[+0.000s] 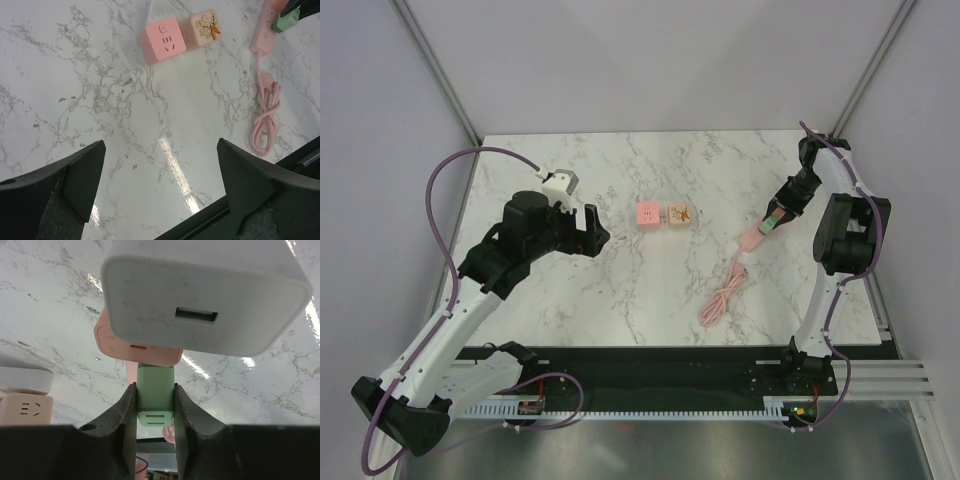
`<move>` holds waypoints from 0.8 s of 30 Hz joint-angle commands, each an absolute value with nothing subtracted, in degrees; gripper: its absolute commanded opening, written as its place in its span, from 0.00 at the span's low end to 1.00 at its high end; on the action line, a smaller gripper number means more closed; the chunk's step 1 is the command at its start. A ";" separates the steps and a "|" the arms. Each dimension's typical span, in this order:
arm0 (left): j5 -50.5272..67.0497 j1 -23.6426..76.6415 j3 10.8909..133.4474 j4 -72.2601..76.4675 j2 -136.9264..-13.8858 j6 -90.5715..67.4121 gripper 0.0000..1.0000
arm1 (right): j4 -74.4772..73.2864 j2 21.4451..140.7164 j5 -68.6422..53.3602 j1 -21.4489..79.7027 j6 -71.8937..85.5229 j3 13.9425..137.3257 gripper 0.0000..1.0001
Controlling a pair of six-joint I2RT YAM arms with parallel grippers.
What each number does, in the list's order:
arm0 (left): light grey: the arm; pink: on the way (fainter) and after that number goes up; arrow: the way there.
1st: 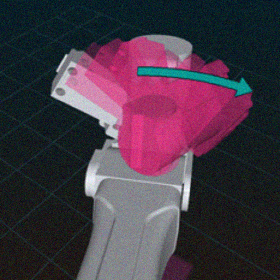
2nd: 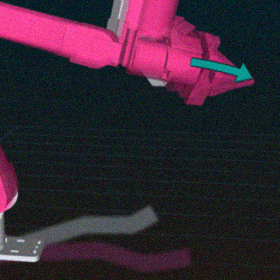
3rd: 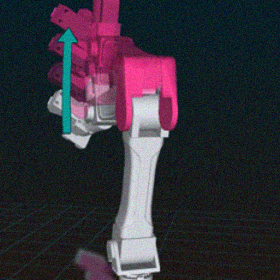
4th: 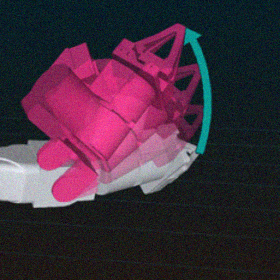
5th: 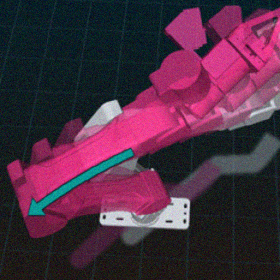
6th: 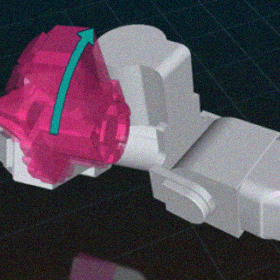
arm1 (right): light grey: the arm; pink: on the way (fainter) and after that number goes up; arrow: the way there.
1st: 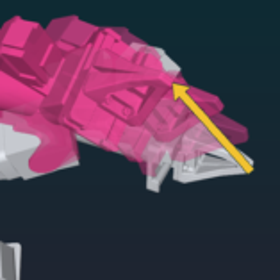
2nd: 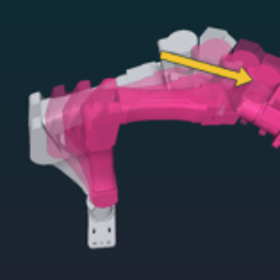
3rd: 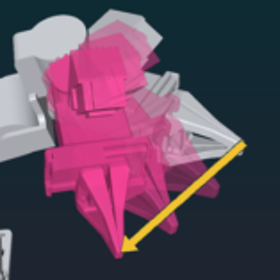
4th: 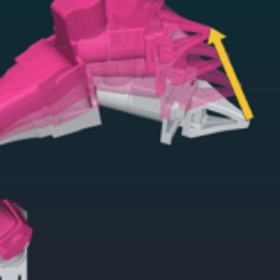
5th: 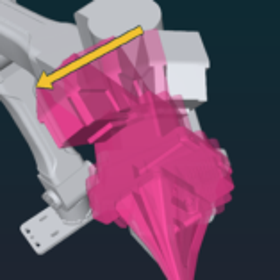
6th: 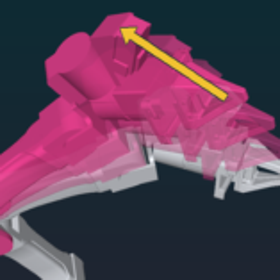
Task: Insert the plug
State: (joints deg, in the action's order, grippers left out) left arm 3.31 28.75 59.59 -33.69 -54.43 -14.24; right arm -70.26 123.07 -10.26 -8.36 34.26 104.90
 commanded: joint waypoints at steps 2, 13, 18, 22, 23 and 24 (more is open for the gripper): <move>2.90 29.00 59.41 -31.99 -54.58 -12.83 1.00 | -64.51 127.70 -8.87 -6.94 34.81 104.24 0.00; 2.64 29.00 59.41 -32.08 -55.55 -12.74 1.00 | -60.91 128.94 -9.40 -6.59 35.07 99.85 0.00; 2.64 29.00 59.50 -32.25 -55.72 -12.74 1.00 | -59.94 129.11 -8.79 -6.50 35.24 98.70 0.00; 2.37 29.00 59.41 -32.26 -55.90 -12.66 1.00 | -59.42 129.90 -8.26 -6.42 35.42 98.61 0.00; 2.37 29.00 59.41 -32.26 -55.81 -12.66 1.00 | -59.50 130.16 -8.61 -6.50 35.33 98.79 0.00; 2.37 29.00 59.41 -32.26 -55.81 -12.66 1.00 | -59.41 130.51 -8.70 -6.50 35.33 98.96 0.00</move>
State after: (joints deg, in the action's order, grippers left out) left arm 3.09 28.75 59.59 -33.69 -55.83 -14.24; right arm -67.05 123.37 -10.50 -8.47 35.92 102.28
